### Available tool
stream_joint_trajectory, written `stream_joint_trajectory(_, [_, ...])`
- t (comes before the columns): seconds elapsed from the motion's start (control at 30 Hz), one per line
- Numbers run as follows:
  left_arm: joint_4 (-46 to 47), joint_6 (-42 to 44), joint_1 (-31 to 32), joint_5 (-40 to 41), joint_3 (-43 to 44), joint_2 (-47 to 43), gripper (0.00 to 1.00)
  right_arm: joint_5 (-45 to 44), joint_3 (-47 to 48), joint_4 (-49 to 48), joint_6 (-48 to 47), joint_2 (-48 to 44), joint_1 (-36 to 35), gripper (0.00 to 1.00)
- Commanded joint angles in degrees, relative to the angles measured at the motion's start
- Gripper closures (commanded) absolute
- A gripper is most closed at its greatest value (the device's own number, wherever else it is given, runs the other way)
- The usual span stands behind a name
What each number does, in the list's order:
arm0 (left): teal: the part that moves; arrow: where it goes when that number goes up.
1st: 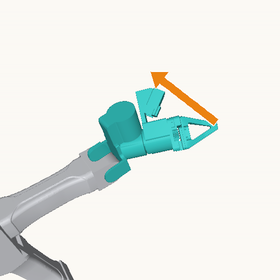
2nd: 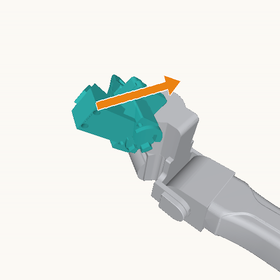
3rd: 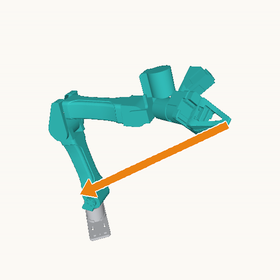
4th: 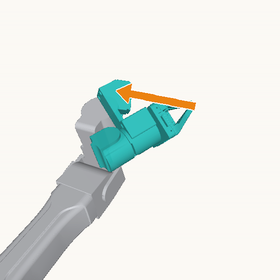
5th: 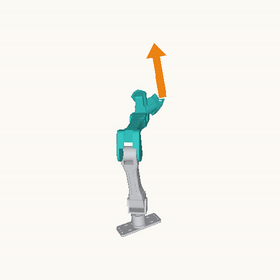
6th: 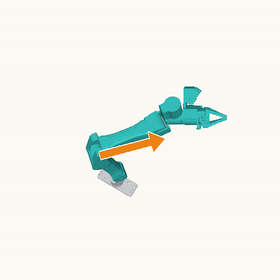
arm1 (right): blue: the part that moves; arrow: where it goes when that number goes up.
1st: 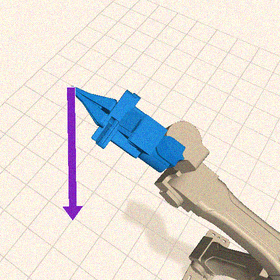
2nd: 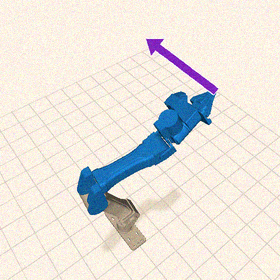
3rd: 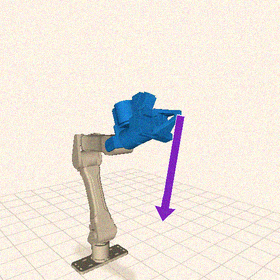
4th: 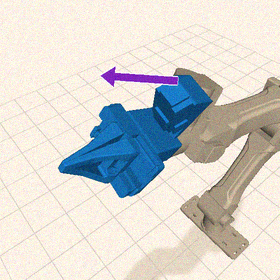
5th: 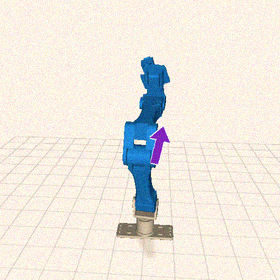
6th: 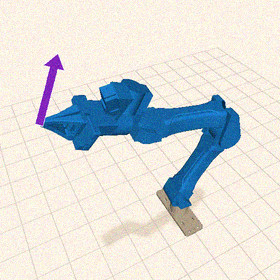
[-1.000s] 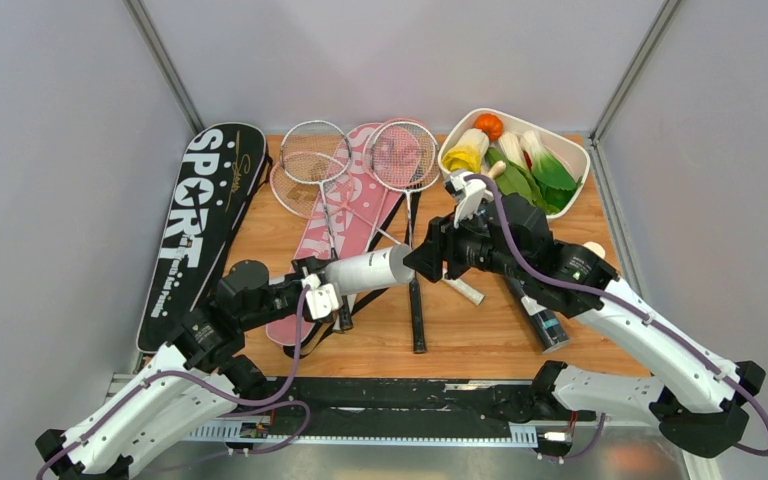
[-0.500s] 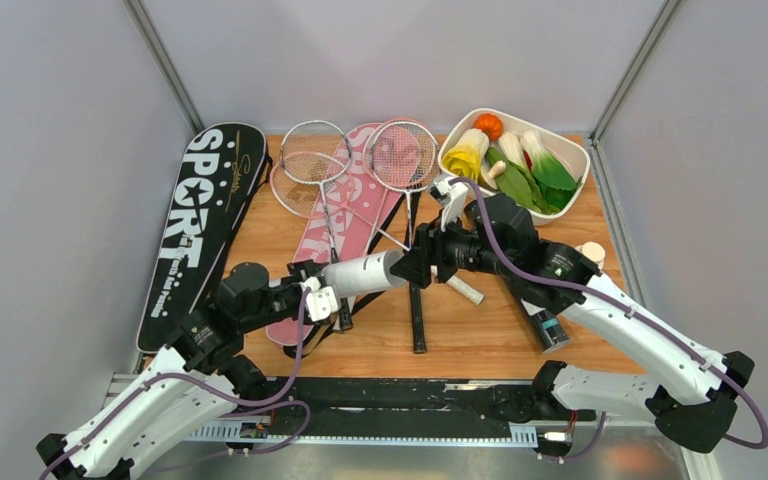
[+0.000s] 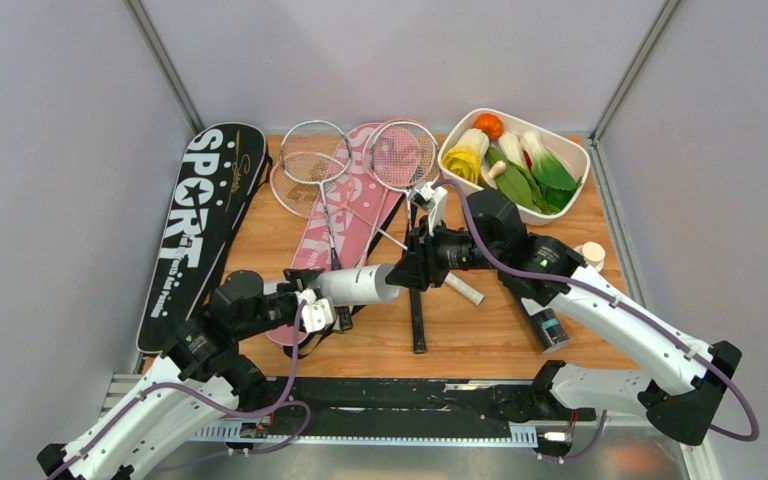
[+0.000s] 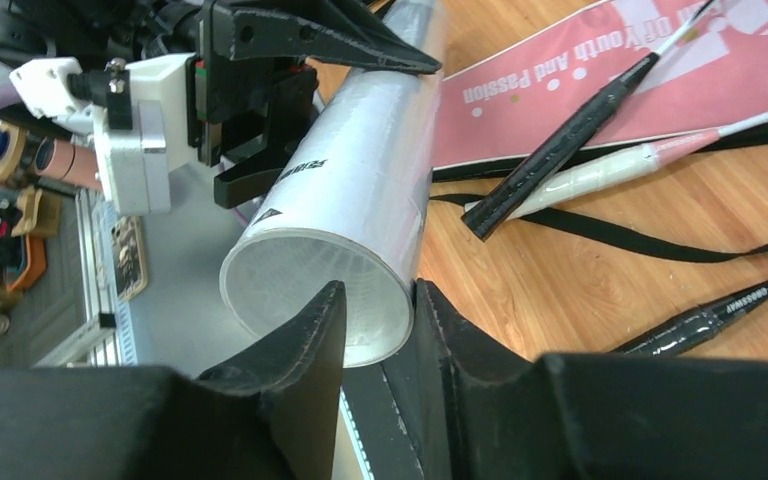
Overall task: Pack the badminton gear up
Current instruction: Close the lid on the shuttle tube.
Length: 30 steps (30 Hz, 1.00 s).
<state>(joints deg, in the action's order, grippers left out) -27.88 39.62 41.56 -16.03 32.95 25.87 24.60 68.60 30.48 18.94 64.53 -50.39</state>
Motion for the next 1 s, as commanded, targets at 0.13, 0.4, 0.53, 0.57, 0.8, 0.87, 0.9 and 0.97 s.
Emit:
stream_joint_trajectory(0.13, [13.57, 4.2, 1.13, -11.7, 5.18, -0.77, 0.63, 7.81, -0.62, -5.71, -3.24, 5.75, -0.33, 0.85])
stream_joint_trajectory(0.4, [12.49, 1.4, 1.15, -5.03, 8.27, 2.14, 0.63, -4.14, 1.83, -6.15, 0.58, 1.04, 1.32, 0.39])
stream_joint_trajectory(0.53, [12.71, -2.48, 1.15, -1.28, 10.41, 3.73, 0.63, -10.41, -1.31, -17.35, -0.49, -8.14, 1.37, 0.17])
stream_joint_trajectory(0.57, [12.97, -3.16, 1.15, -0.73, 11.4, 3.96, 0.64, -11.54, -3.61, -21.61, -0.63, -10.89, 1.43, 0.1])
stream_joint_trajectory(0.8, [16.92, -19.45, 1.12, 1.46, 18.22, 9.16, 0.64, -11.74, -14.72, -45.39, -2.95, -21.13, 1.35, 0.0])
stream_joint_trajectory(0.87, [19.09, -25.89, 1.15, 0.95, 19.93, 10.96, 0.62, -9.45, -16.84, -50.72, -4.52, -20.93, 1.34, 0.0])
stream_joint_trajectory(0.9, [20.06, -30.03, 1.09, 0.76, 20.41, 11.79, 0.61, -7.74, -17.44, -53.04, -5.16, -20.23, 1.35, 0.0])
stream_joint_trajectory(0.97, [22.68, -35.51, 1.13, -1.13, 20.57, 12.74, 0.6, -5.43, -17.31, -55.67, -5.82, -17.95, 1.32, 0.0])
